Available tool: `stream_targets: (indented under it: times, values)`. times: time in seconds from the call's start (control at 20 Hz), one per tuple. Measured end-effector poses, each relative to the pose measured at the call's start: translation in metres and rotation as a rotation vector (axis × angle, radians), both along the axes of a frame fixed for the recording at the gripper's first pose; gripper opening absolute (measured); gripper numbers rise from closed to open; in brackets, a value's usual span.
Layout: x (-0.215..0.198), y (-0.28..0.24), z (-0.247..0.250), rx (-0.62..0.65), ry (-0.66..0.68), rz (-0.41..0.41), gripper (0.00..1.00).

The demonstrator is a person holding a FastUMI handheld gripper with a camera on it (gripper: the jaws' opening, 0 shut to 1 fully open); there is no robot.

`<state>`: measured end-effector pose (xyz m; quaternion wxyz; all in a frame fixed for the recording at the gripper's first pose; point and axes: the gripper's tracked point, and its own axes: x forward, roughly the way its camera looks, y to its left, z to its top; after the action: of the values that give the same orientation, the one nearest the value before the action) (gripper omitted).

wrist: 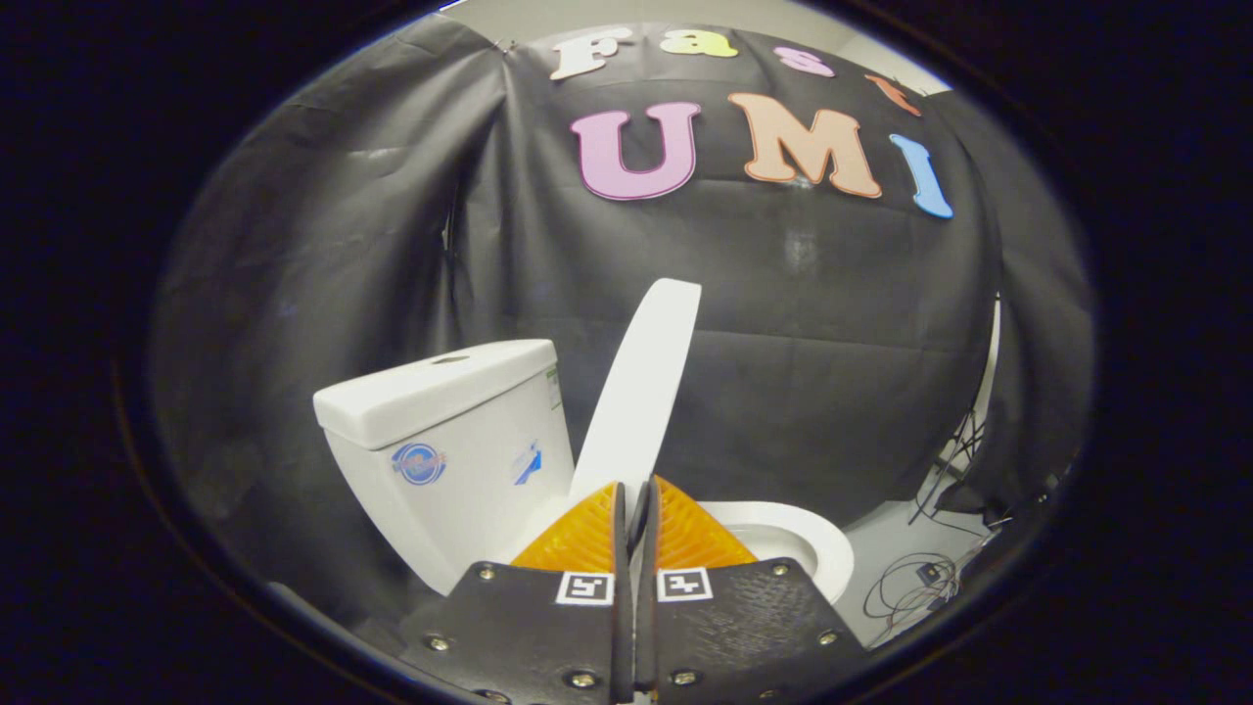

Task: Open the toilet lid.

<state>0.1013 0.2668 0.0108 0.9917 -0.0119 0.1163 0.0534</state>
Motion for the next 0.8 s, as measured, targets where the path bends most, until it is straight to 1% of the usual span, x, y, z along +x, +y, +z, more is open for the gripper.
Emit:
stream_targets:
  times: [0.3, 0.55, 0.8]
  values:
    - [-0.001, 0.010, 0.000, -0.015, -0.006, 0.016, 0.02]
    - [-0.001, 0.018, 0.001, 0.044, 0.001, 0.047, 0.02]
    - [-0.001, 0.030, 0.001, 0.031, -0.011, 0.062, 0.02]
